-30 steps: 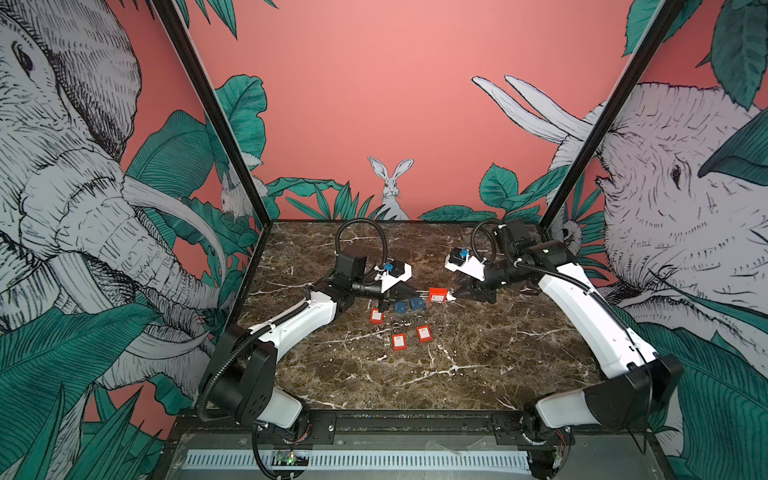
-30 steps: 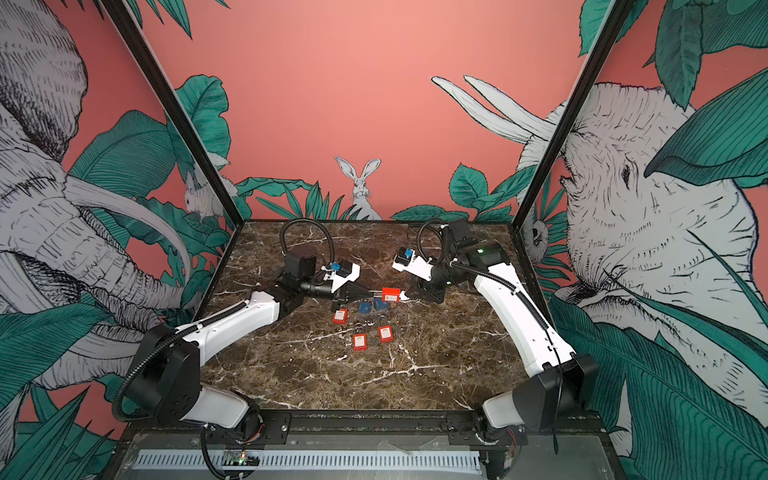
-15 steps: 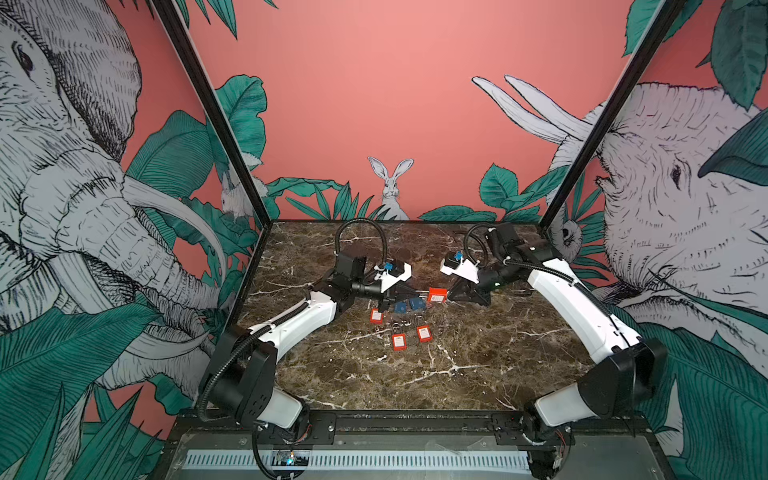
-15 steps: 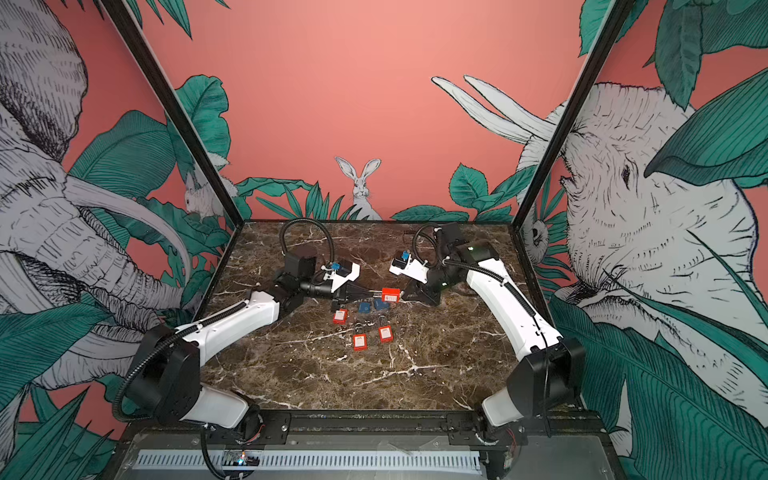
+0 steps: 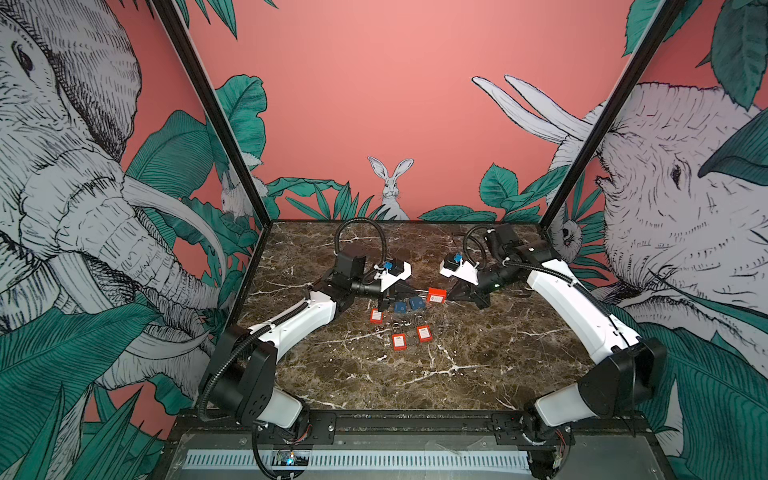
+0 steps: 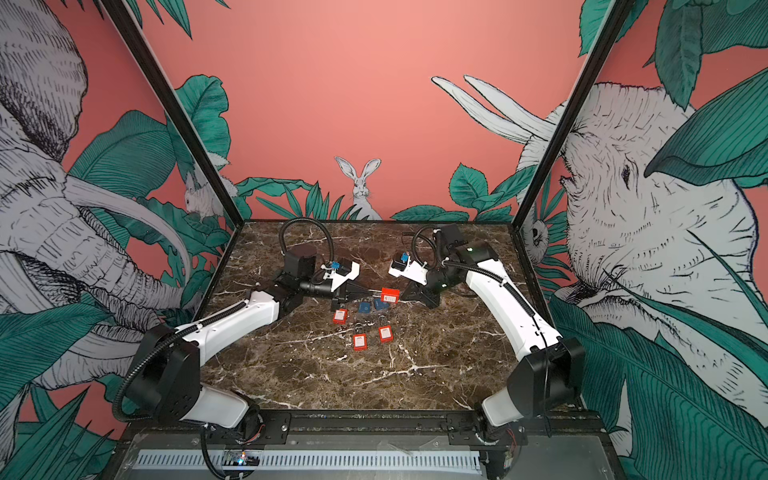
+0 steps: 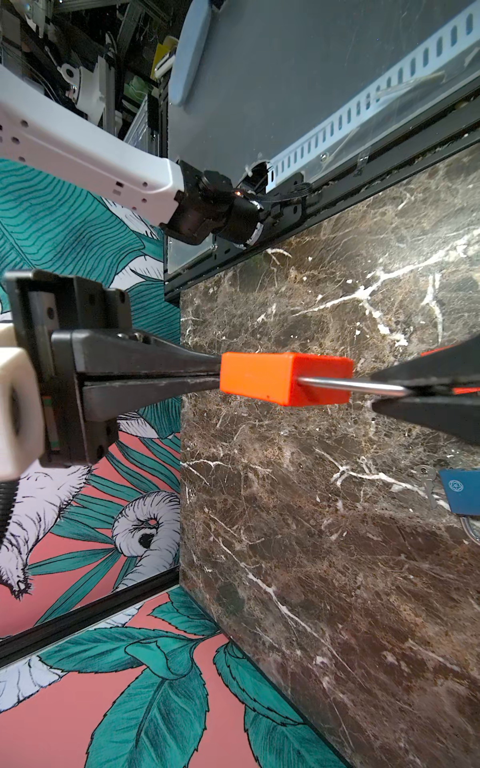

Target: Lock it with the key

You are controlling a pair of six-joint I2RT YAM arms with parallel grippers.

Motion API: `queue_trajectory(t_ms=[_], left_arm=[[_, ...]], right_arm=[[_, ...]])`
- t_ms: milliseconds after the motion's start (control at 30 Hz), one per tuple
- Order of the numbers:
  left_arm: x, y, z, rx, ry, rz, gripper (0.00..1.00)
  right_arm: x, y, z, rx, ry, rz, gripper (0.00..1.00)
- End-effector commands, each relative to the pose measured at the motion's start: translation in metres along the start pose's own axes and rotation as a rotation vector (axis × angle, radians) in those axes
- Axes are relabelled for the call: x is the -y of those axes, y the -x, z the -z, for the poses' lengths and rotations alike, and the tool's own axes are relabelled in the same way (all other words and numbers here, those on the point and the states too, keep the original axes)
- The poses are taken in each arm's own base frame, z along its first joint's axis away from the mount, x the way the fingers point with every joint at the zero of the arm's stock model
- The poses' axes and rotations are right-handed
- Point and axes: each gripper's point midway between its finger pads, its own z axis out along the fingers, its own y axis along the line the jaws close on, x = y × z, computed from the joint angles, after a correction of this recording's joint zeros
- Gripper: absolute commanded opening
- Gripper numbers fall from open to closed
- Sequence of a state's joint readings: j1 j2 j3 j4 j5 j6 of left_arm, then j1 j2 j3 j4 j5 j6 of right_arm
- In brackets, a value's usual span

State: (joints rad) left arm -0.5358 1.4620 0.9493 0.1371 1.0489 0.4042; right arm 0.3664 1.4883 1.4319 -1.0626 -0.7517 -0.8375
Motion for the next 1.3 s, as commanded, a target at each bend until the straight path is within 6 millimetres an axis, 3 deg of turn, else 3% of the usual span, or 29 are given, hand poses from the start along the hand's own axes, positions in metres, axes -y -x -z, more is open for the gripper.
queue_trajectory(t_ms=[0,300,500,633,733,833,1100,1267], left_arm=[[0.004,0.023,0.010,0.031,-0.012,-0.058,0.00],[0.001,0.030,0.032,0.040,0.016,-0.063,0.00],[0.006,0.028,0.044,0.005,0.002,-0.069,0.00],[0.009,0.025,0.053,-0.057,0.009,-0.057,0.00],[0.018,0.009,0.067,-0.243,0.008,-0.043,0.00],[0.030,-0.011,0.082,-0.424,-0.030,-0.006,0.00],[0.052,-0.061,0.107,-0.836,-0.118,0.067,0.00],[0.062,-0.087,0.118,-1.001,-0.147,0.098,0.00]], right_arm=[[-0.007,-0.002,0.003,0.000,-0.016,0.052,0.00],[-0.007,-0.006,0.016,0.016,-0.118,0.111,0.00],[-0.008,-0.022,0.016,0.015,-0.136,0.083,0.00],[0.009,-0.026,0.013,0.034,-0.229,0.026,0.00],[0.035,-0.027,0.016,0.072,-0.384,-0.089,0.00],[0.045,-0.022,0.012,0.148,-0.482,-0.167,0.00],[0.055,-0.020,-0.032,0.123,-0.562,-0.318,0.00],[0.057,-0.021,-0.050,0.159,-0.580,-0.410,0.00]])
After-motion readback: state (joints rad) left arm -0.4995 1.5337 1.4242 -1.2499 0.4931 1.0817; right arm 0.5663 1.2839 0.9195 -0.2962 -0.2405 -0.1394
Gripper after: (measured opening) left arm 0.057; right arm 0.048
